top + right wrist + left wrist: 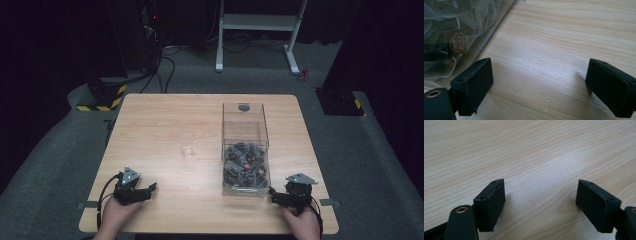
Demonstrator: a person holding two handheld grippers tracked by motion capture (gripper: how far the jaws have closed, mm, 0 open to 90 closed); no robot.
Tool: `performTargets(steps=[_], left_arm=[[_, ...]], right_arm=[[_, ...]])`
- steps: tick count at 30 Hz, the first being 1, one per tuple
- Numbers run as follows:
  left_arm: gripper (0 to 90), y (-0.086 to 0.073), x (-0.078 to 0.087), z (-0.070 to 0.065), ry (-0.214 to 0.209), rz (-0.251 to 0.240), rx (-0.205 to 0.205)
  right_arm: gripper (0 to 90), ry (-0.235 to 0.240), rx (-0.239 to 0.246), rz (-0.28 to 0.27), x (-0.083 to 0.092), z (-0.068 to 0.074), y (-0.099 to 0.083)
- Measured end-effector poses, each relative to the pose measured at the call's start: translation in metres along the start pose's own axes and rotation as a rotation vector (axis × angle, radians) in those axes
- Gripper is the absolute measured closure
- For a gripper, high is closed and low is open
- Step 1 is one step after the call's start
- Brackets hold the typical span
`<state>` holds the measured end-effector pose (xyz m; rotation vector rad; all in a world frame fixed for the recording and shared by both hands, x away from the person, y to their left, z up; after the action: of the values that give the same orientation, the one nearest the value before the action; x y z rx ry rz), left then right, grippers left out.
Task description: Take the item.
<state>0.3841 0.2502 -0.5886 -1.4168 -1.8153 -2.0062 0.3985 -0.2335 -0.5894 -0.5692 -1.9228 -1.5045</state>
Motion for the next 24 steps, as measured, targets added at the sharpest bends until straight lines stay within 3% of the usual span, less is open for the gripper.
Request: performTargets(steps=[3, 7, 10, 12, 15, 18, 24], left_arm=[[24.1, 0.001, 0.001, -0.002, -0.001, 0.017, 0.001], [27.8, 0.008, 0.007, -0.006, 0.017, -0.006, -0.039], [26.5, 0.014, 0.01, -0.012, 0.006, -0.001, -0.077], [26.4, 0.016, 0.011, -0.013, 0.001, -0.009, -0.08], [27.3, 0.018, 0.012, -0.015, 0.007, -0.032, -0.078], [28.0, 0.017, 0.011, -0.018, -0.016, -0.071, -0.044], [28.5, 0.023, 0.014, -0.029, -0.05, -0.121, -0.04]], right_arm=[[7.6, 0.001, 0.0, 0.0, 0.0, 0.0, 0.0], [7.6, 0.006, 0.006, 0.001, 0.001, 0.0, -0.001], [7.6, 0.006, 0.006, 0.002, 0.001, 0.0, -0.001], [7.6, 0.006, 0.007, 0.002, 0.001, 0.0, -0.001], [7.6, 0.009, 0.007, 0.0, 0.001, 0.001, 0.0], [7.6, 0.012, 0.013, -0.003, 0.0, 0.002, 0.0], [7.6, 0.014, 0.017, -0.005, 0.0, 0.002, 0.0]])
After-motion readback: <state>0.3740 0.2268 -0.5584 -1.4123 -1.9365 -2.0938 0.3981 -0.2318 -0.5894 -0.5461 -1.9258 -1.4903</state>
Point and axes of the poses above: each handheld gripper's, and its own axes: x roughly backward along the jaws, y roughly out of its top, z roughly to its left, the point moved 9 cm from there along -x, roughly forward along the jaws, and after that the axes turned 12 degrees about -y, right-handed, at the moved point
